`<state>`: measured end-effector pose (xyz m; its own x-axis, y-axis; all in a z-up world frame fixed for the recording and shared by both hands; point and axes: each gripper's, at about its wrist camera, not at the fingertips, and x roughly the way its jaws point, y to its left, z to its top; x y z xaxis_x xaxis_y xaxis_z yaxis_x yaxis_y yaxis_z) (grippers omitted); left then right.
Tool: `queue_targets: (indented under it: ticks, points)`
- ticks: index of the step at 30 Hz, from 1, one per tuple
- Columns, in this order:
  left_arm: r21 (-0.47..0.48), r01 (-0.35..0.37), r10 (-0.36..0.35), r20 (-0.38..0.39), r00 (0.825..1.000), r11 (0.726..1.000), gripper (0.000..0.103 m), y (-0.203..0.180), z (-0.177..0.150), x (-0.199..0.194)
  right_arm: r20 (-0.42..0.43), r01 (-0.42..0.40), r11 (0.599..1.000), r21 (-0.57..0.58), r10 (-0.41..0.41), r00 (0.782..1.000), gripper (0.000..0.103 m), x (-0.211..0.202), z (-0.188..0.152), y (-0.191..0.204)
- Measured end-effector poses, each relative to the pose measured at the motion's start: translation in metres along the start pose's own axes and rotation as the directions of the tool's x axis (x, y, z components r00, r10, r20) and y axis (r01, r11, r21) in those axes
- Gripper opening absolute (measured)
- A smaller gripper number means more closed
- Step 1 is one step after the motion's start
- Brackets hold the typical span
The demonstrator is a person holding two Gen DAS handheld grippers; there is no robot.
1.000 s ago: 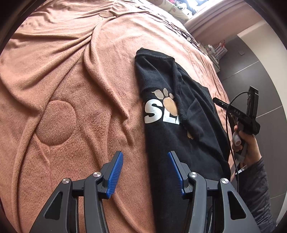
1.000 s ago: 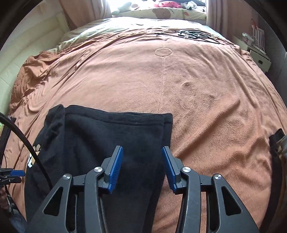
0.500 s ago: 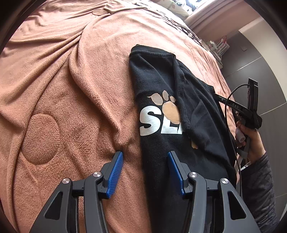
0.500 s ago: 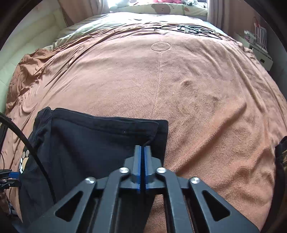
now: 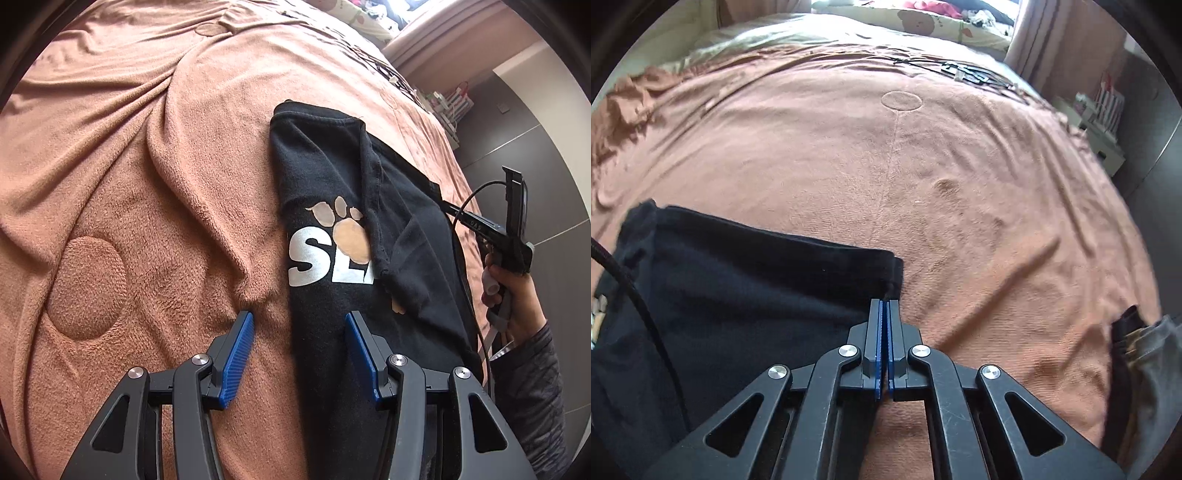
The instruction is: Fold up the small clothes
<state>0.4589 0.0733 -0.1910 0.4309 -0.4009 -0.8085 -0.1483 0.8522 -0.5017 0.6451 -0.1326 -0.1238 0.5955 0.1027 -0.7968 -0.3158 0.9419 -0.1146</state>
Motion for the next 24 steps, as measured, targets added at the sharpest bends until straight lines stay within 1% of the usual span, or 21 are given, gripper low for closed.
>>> queue_targets:
  ticks: [1,5,7,8,9,10,11,12,13,14,17,19,20,21,22,24]
  points:
    - [0.004,0.001,-0.001,0.001,1.0,1.0,0.054,-0.001,0.0,-0.001,0.003,0.017,1.0,-0.019,-0.017,1.0,0.0,-0.006,0.001,0.003]
    - [-0.012,0.013,-0.013,0.014,1.0,1.0,0.054,0.004,0.0,-0.006,0.019,0.001,0.997,-0.082,0.001,1.0,0.001,-0.035,-0.003,0.01]
    - [-0.016,0.018,-0.018,0.02,1.0,1.0,0.054,0.007,0.0,-0.007,0.013,-0.038,0.993,-0.108,0.039,0.999,0.002,-0.051,-0.009,0.017]
    - [-0.015,0.018,-0.018,0.022,1.0,1.0,0.054,0.008,0.0,-0.008,0.011,-0.06,0.99,-0.126,0.061,0.998,0.004,-0.061,-0.014,0.022]
    - [-0.013,0.018,-0.017,0.024,1.0,1.0,0.053,0.009,0.0,-0.009,0.011,-0.073,0.987,-0.145,0.075,0.997,0.008,-0.069,-0.017,0.026]
    - [-0.013,0.016,-0.016,0.025,1.0,1.0,0.049,0.009,-0.001,-0.009,0.011,-0.088,0.982,-0.166,0.091,0.996,0.026,-0.077,-0.022,0.032]
    - [-0.016,0.016,-0.016,0.023,1.0,1.0,0.047,0.01,-0.001,-0.009,0.011,-0.108,0.978,-0.18,0.112,0.994,0.055,-0.084,-0.027,0.036]
    - [-0.026,0.02,-0.019,0.021,1.0,0.999,0.043,0.012,-0.001,-0.009,0.017,-0.131,0.971,-0.2,0.137,0.99,0.066,-0.093,-0.032,0.043]
    - [-0.033,0.025,-0.024,0.02,1.0,0.999,0.04,0.013,-0.001,-0.009,0.028,-0.133,0.968,-0.215,0.143,0.989,0.071,-0.101,-0.036,0.048]
    - [-0.037,0.029,-0.029,0.02,0.999,0.999,0.038,0.014,-0.001,-0.01,0.035,-0.132,0.964,-0.231,0.144,0.989,0.071,-0.108,-0.04,0.053]
    - [-0.045,0.038,-0.037,0.022,0.999,0.998,0.034,0.015,-0.002,-0.011,0.026,-0.169,0.945,-0.28,0.184,0.983,0.071,-0.124,-0.051,0.072]
    - [-0.05,0.047,-0.046,0.02,0.999,0.998,0.025,0.016,-0.003,-0.012,0.018,-0.182,0.93,-0.319,0.198,0.98,0.071,-0.13,-0.057,0.084]
    - [-0.052,0.051,-0.05,0.02,0.999,0.997,0.022,0.017,-0.003,-0.012,0.009,-0.191,0.919,-0.343,0.207,0.978,0.071,-0.133,-0.061,0.091]
    - [-0.05,0.054,-0.054,0.018,0.998,0.997,0.016,0.017,-0.004,-0.013,0.007,-0.196,0.91,-0.366,0.213,0.977,0.071,-0.135,-0.064,0.095]
    - [-0.046,0.056,-0.055,0.016,0.998,0.997,0.013,0.016,-0.004,-0.014,0.007,-0.194,0.898,-0.396,0.215,0.977,0.071,-0.138,-0.068,0.103]
    - [-0.042,0.051,-0.051,0.014,0.999,0.998,0.012,0.015,-0.004,-0.014,-0.007,-0.205,0.878,-0.432,0.224,0.974,0.071,-0.137,-0.072,0.112]
